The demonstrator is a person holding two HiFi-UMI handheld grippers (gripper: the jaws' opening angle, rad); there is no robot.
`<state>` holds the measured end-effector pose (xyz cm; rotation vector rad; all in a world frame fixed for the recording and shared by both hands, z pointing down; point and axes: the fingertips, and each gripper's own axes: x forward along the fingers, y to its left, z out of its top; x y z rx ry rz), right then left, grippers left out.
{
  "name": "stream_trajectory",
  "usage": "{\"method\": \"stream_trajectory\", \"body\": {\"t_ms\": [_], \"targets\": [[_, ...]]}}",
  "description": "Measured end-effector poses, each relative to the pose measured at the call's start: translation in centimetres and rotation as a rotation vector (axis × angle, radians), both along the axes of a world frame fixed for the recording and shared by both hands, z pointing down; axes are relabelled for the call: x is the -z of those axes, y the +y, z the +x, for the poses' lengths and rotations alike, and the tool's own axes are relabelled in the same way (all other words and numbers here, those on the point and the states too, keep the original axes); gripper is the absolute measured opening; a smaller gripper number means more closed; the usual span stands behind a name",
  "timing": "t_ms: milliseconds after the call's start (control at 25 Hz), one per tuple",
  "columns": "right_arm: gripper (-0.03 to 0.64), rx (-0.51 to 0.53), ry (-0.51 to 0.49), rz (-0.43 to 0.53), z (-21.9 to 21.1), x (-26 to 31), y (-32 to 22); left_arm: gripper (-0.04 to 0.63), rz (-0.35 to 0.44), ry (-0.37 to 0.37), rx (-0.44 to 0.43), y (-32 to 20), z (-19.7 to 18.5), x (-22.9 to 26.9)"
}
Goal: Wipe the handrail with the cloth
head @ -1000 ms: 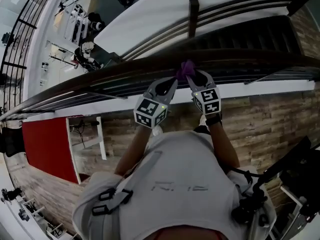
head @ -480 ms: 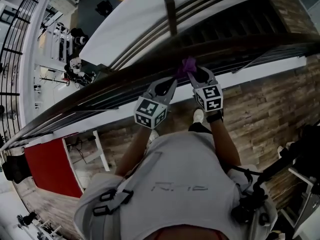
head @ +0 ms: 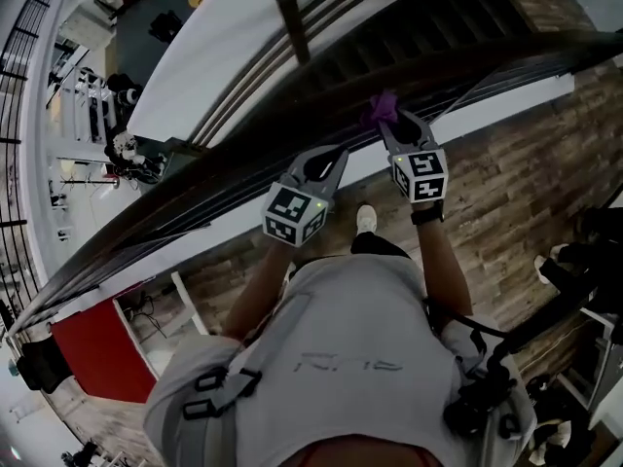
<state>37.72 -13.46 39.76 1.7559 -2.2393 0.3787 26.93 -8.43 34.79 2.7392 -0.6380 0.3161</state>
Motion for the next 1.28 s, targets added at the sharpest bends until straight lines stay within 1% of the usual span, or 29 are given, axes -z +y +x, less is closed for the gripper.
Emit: {"method": "stream_trajectory", "body": {"t_ms": [120, 240, 400, 520, 680, 800, 960, 1120, 1280], "targets": [[0.110, -0.089, -0.011, 0.002, 5.3, 0.1, -0.3, 0.002, 0.003, 0.014, -0.043, 0.0, 3.5, 0.1], [0.110, -0.149, -0.009, 0.007, 10.1, 0.3, -0.9, 0.002, 0.005, 0.021, -0.077, -0.5, 7.1, 0.3], [0.110, -0.198, 0.009, 0.009, 15.0, 0.4, -1.6, 0.002, 0.008, 0.026, -0.118, -1.0, 11.3, 0.4], [0.110, -0.255, 0.018, 0.003, 18.9, 0.6, -2.0, 0.002, 0.014, 0.032, -0.152, -1.3, 14.9, 0.4], [0.110, -0.326, 0.042, -0.004, 23.7, 1.2, -2.7, 0.002, 0.044, 0.046, -0.214, -1.5, 20.3, 1.4], [0.110, -0.380, 0.052, -0.007, 27.6, 1.0, -3.2, 0.002, 0.054, 0.047, -0.249, -1.4, 23.5, 1.5], [0.110, -0.453, 0.064, -0.020, 32.5, 1.0, -3.6, 0.002, 0.042, 0.042, -0.280, -1.0, 25.6, 1.2], [0.110, -0.512, 0.071, -0.026, 35.5, 1.3, -4.1, 0.002, 0.029, 0.032, -0.281, -1.2, 25.2, 1.1], [0.110, -0.560, 0.071, -0.026, 37.5, 1.4, -4.2, 0.002, 0.031, 0.033, -0.279, -1.3, 24.9, 1.3]]}}
